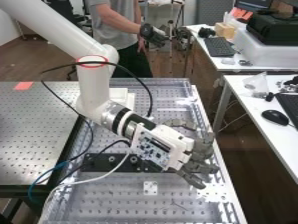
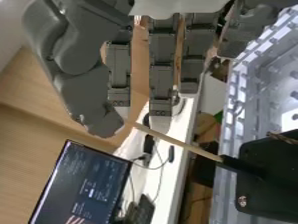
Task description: Grab the chopstick and place it in the clear container
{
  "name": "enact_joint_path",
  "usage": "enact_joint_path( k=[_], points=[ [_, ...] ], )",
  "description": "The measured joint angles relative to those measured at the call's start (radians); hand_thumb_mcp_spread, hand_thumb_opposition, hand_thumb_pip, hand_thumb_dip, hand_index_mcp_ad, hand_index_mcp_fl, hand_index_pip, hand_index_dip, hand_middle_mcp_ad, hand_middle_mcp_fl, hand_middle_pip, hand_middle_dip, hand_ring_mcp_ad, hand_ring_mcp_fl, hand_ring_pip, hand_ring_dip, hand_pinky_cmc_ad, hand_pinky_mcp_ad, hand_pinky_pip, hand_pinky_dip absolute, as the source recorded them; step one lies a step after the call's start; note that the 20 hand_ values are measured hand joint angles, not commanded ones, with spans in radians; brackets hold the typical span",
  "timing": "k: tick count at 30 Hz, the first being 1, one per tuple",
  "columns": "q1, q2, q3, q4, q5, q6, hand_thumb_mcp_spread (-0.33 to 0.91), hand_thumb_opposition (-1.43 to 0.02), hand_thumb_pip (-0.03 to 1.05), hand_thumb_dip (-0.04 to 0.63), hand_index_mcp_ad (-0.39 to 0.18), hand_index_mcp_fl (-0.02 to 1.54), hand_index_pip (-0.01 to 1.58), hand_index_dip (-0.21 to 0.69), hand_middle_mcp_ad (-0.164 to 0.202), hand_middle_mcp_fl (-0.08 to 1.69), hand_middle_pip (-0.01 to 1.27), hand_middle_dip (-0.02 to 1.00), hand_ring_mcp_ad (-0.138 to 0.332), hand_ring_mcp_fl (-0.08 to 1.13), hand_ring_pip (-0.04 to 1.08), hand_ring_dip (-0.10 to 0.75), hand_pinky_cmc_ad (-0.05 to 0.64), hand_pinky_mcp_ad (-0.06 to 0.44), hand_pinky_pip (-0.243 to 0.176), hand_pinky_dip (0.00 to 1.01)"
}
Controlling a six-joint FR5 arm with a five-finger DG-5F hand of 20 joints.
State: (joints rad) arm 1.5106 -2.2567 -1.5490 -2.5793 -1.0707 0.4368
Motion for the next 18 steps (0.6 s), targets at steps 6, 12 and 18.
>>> enact_joint_path(
  k=[6, 12, 18],
  points=[
    [-0.003, -0.004, 0.008, -0.013, 0.0, -0.001, 0.51, -0.81, 0.66, 0.307, -0.187, 0.15, 1.33, 0.08, 0.077, 0.5, 0.67, 0.67, 0.086, 0.39, 0.09, 0.431, 0.176, 0.202, -0.105, 0.18],
    [-0.002, -0.008, 0.014, -0.023, -0.011, -0.006, 0.53, -0.8, 0.61, 0.307, -0.187, 0.16, 1.27, 0.08, 0.075, 0.55, 0.69, 0.67, 0.086, 0.41, 0.09, 0.445, 0.194, 0.202, -0.093, 0.18],
    [0.0, -0.016, 0.027, -0.034, -0.009, -0.001, 0.53, -0.8, 0.62, 0.307, -0.188, 0.16, 1.24, 0.08, 0.061, 0.56, 0.7, 0.68, 0.087, 0.43, 0.1, 0.459, 0.215, 0.202, -0.093, 0.18]
  ],
)
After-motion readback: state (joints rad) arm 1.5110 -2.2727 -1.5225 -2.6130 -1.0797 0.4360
